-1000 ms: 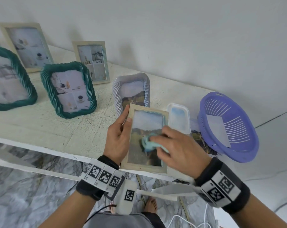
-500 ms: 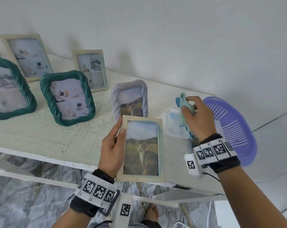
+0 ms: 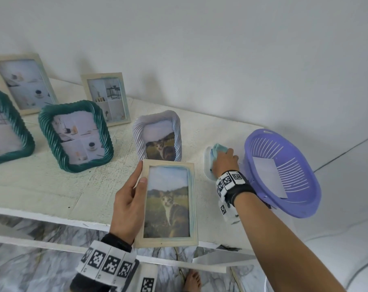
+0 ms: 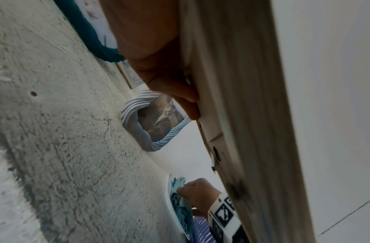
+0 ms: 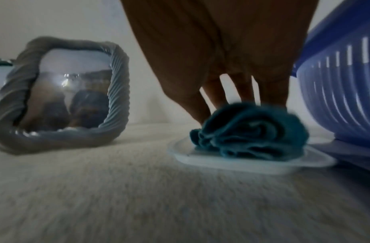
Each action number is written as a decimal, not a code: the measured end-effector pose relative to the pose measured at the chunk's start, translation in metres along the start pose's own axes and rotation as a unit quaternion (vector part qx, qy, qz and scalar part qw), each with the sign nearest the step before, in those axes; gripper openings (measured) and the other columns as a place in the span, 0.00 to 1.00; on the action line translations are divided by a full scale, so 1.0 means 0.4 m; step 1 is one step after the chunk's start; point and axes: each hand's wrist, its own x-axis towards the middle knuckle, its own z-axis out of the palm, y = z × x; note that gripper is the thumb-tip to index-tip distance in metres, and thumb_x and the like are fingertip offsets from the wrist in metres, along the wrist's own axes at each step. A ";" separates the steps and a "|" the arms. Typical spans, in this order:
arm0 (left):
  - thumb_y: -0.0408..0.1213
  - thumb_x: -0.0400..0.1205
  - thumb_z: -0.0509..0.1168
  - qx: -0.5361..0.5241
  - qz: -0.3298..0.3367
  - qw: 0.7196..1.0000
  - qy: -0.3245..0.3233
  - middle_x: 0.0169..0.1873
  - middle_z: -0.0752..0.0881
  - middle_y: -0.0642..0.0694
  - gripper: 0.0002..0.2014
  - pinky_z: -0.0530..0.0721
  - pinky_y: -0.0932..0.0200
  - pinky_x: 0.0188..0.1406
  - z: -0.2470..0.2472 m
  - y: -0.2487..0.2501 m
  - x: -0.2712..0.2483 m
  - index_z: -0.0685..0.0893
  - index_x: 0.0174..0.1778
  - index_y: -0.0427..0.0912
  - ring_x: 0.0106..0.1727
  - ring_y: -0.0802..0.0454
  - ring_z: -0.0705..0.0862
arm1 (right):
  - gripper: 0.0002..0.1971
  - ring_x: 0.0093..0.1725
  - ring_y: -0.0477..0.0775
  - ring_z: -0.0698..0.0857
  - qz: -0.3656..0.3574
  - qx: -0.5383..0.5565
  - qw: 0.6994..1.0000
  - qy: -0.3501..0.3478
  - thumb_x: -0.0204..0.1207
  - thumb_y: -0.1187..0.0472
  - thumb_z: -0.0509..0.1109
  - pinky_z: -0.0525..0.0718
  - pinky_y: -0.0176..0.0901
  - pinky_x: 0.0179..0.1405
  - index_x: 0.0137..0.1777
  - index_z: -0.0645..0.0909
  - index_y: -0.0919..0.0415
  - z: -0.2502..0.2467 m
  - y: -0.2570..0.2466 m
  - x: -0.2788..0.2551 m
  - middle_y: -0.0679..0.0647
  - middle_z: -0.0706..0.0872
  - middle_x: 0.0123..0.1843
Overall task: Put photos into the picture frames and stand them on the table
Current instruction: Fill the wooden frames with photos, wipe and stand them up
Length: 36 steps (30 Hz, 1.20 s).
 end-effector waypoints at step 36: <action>0.74 0.69 0.67 0.079 -0.080 0.982 -0.151 0.76 0.74 0.62 0.47 0.70 0.49 0.79 0.069 0.056 0.046 0.65 0.83 0.57 0.74 0.66 0.74 | 0.22 0.50 0.66 0.77 0.034 0.787 0.601 -0.135 0.81 0.44 0.66 0.76 0.62 0.51 0.70 0.76 0.54 -0.119 -0.045 -0.419 0.69 0.81 0.55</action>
